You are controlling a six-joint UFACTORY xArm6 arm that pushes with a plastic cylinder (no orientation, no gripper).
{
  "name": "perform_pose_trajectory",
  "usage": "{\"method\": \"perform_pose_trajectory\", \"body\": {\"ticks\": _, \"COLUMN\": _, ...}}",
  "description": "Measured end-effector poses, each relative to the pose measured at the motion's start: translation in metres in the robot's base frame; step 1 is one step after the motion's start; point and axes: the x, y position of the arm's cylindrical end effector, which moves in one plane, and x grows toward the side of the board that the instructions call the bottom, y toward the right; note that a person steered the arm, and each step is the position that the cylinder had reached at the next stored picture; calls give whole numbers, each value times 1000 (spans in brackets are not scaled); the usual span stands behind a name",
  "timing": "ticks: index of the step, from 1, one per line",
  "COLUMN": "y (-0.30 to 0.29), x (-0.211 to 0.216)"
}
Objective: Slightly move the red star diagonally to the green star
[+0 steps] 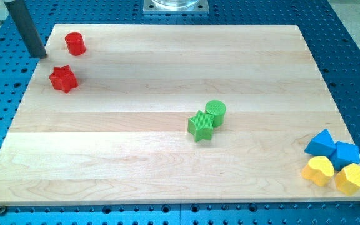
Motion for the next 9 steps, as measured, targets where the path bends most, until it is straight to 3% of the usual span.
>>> {"method": "perform_pose_trajectory", "body": {"ticks": 2, "y": 13, "x": 133}}
{"method": "perform_pose_trajectory", "body": {"ticks": 3, "y": 22, "x": 140}}
{"method": "perform_pose_trajectory", "body": {"ticks": 4, "y": 69, "x": 139}}
{"method": "perform_pose_trajectory", "body": {"ticks": 6, "y": 77, "x": 139}}
{"method": "perform_pose_trajectory", "body": {"ticks": 7, "y": 103, "x": 108}}
{"method": "perform_pose_trajectory", "body": {"ticks": 8, "y": 101, "x": 45}}
{"method": "perform_pose_trajectory", "body": {"ticks": 9, "y": 96, "x": 32}}
